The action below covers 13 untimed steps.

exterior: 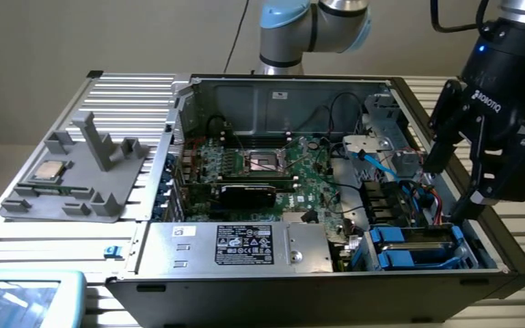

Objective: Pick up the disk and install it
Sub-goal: 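Insert the second disk wire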

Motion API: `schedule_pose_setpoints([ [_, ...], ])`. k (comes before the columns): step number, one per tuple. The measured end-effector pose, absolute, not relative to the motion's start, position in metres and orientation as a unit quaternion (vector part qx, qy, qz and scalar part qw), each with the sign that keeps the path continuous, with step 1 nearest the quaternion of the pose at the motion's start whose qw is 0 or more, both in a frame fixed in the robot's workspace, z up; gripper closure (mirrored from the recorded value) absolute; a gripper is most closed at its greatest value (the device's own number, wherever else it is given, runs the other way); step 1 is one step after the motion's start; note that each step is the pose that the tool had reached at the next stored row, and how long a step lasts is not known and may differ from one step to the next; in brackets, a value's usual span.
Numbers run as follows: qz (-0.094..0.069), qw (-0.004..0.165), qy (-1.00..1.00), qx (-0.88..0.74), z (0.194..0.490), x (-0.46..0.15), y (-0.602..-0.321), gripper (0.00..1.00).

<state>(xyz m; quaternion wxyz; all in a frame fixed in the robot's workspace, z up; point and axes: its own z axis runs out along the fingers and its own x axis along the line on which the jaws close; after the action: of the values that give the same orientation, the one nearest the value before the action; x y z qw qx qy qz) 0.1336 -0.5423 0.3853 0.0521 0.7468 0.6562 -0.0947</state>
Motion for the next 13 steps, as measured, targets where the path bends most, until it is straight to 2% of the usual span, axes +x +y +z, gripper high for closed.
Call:
schedule_pose_setpoints([
  [13, -0.097, 0.056, 0.664, 0.739, 0.37, 0.132, -0.546, 0.16],
])
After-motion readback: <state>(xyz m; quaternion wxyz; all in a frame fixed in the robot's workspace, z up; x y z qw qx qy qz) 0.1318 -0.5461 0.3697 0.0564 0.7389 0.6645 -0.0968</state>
